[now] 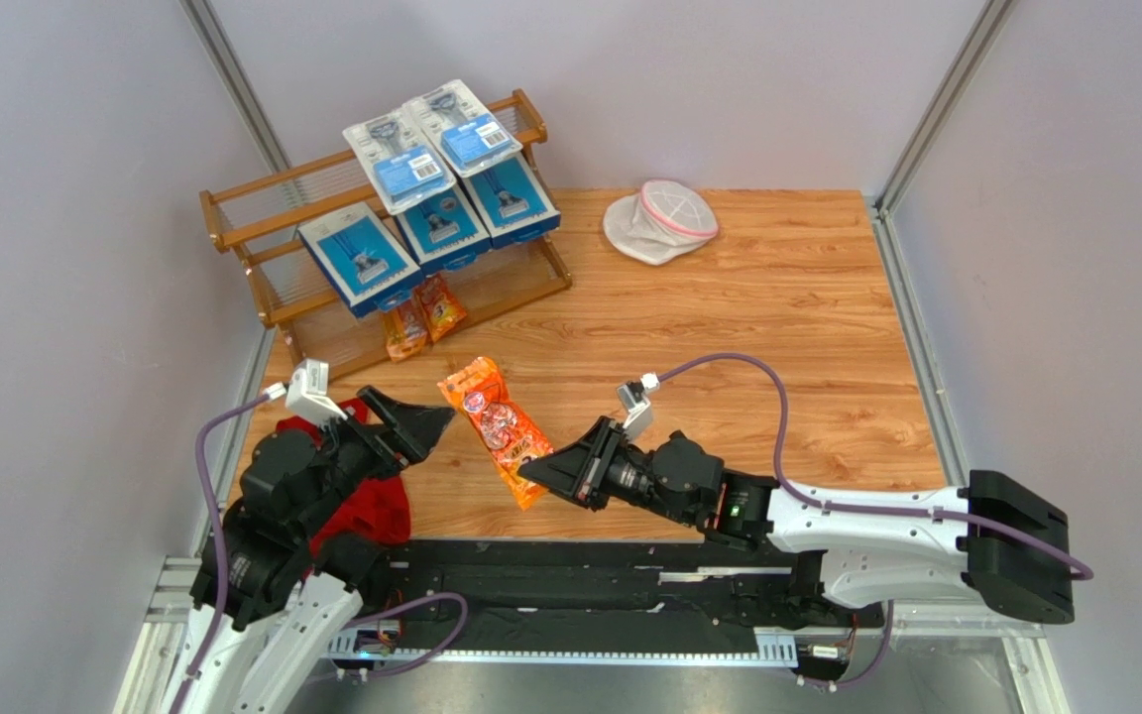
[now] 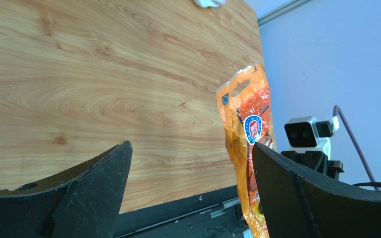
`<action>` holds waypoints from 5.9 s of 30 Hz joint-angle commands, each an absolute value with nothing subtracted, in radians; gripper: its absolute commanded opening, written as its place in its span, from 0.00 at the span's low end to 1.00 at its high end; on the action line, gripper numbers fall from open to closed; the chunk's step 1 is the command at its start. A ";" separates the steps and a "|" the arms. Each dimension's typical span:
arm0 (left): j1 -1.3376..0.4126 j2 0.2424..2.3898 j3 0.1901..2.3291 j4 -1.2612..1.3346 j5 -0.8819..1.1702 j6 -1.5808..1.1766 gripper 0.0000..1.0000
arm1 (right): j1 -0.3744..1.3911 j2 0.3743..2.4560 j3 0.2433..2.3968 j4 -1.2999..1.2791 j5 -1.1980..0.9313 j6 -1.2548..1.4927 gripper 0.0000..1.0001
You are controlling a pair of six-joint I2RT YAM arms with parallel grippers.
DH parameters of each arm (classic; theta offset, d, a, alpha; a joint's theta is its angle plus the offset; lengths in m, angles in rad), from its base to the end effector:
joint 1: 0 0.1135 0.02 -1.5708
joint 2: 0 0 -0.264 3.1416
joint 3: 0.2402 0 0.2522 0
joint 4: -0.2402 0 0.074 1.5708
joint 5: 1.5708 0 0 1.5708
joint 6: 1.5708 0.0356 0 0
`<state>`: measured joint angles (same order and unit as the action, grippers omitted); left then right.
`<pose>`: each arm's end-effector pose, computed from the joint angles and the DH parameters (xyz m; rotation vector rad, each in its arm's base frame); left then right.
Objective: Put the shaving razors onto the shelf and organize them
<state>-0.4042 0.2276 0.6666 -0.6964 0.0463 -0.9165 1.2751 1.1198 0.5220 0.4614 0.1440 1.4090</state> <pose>0.0591 -0.0271 0.3036 -0.4579 1.8851 -0.9526 0.0776 0.2371 0.2480 0.2723 2.0861 1.7491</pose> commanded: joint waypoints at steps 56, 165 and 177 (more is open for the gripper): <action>-0.400 0.480 1.247 -1.043 0.066 -0.512 0.99 | 0.686 2.210 1.400 0.528 -0.357 1.394 0.00; -0.400 0.638 1.212 -1.005 0.206 -0.434 0.99 | 0.592 0.646 1.249 -1.008 0.454 0.569 0.97; -0.400 0.646 1.200 -0.974 0.247 -0.411 0.99 | 0.591 0.592 1.241 -1.048 0.466 0.600 0.99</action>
<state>-0.4038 0.6350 1.1877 -1.0195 0.2081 -0.4538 0.5922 0.5941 1.2373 -1.0519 0.4458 0.5957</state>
